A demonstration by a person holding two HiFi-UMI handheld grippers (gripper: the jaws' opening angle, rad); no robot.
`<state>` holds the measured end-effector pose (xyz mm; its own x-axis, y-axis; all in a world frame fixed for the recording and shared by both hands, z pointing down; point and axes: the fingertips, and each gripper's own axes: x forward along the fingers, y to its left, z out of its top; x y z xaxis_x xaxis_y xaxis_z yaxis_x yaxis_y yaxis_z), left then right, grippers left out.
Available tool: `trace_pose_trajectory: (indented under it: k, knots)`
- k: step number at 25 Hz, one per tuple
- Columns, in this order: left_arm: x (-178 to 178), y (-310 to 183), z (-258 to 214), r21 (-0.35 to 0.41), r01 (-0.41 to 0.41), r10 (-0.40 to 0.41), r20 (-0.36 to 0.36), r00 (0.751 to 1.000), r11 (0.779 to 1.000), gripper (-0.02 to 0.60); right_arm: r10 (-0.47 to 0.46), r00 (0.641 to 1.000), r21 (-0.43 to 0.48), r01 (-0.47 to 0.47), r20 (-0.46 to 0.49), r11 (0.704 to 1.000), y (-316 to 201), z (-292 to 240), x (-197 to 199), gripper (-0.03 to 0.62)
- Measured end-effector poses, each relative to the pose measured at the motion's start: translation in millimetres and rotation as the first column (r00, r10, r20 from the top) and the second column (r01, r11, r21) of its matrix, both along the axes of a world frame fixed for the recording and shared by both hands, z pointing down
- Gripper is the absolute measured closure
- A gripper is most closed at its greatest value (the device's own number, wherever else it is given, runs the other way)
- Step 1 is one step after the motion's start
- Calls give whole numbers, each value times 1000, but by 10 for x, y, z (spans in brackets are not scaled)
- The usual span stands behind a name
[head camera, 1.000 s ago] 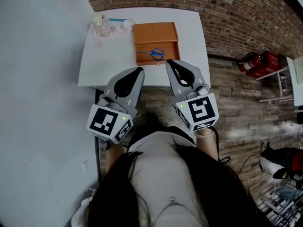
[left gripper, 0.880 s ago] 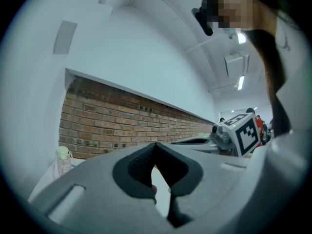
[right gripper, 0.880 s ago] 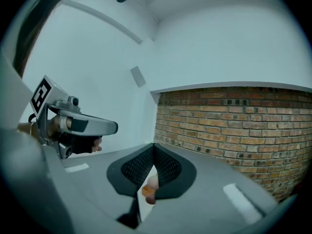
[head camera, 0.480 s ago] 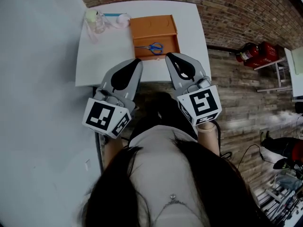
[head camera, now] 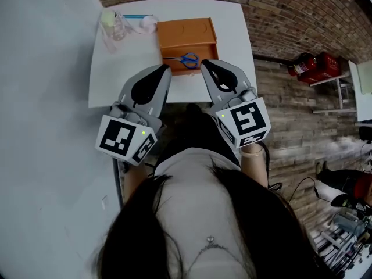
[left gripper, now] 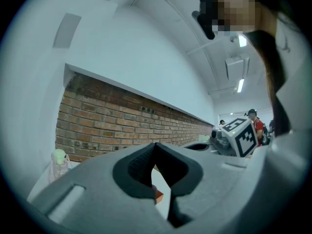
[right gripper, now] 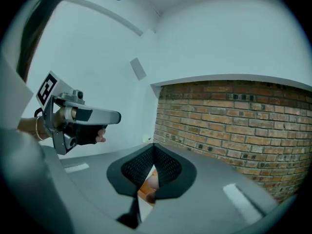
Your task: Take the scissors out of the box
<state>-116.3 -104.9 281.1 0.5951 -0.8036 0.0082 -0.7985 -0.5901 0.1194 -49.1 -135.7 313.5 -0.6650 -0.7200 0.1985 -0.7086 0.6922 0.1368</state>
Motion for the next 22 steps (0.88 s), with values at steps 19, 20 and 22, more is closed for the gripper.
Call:
trace_pose_trajectory:
  k: [19, 20, 22]
  knots:
    - [106, -868, -9, -5, 68, -68, -8, 998, 998, 581, -103, 992, -109, 95, -75, 989, -863, 429, 98, 582]
    - [112, -905, -5, -6, 74, -74, -9, 997, 997, 581, -113, 990, -118, 103, -81, 988, -894, 463, 99, 582]
    - [126, -980, 1, -9, 86, -86, -10, 996, 996, 581, -132, 987, -134, 119, -93, 984, -957, 530, 102, 580]
